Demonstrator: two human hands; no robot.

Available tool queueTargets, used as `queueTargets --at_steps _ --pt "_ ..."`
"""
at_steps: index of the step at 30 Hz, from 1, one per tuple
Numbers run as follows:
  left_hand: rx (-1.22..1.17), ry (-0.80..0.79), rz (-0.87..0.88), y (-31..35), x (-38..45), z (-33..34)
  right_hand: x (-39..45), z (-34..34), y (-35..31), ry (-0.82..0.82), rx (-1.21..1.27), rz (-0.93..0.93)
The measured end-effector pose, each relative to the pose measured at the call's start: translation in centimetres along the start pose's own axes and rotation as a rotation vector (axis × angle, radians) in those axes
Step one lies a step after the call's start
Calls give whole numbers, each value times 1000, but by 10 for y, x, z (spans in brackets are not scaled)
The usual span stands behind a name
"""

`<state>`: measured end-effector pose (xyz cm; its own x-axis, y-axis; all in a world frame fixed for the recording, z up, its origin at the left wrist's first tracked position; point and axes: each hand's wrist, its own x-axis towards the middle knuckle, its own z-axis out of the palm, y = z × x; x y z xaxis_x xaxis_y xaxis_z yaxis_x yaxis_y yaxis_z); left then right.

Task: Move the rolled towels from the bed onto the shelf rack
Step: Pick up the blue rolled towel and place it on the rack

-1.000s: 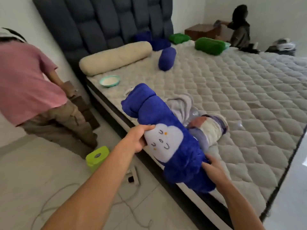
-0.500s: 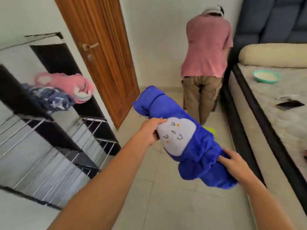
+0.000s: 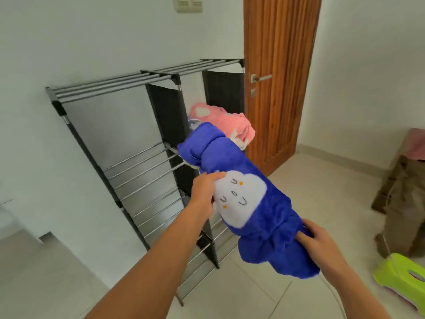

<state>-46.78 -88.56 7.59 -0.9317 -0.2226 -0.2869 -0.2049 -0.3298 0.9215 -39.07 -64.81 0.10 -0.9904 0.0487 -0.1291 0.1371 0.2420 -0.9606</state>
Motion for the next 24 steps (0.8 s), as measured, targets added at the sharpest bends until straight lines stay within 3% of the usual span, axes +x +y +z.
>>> queueTargets --at_steps 3,9,18,24 --pt "-84 156 81 10 29 -25 52 25 -13 -109 -8 -45" --pt "-174 415 85 33 70 -63 134 77 -37 -291 -38 -112" --pt "-196 500 113 99 145 -111 191 153 -79 -349 76 -189" --pt "-157 430 69 135 196 -130 212 194 -86 -330 51 -215"
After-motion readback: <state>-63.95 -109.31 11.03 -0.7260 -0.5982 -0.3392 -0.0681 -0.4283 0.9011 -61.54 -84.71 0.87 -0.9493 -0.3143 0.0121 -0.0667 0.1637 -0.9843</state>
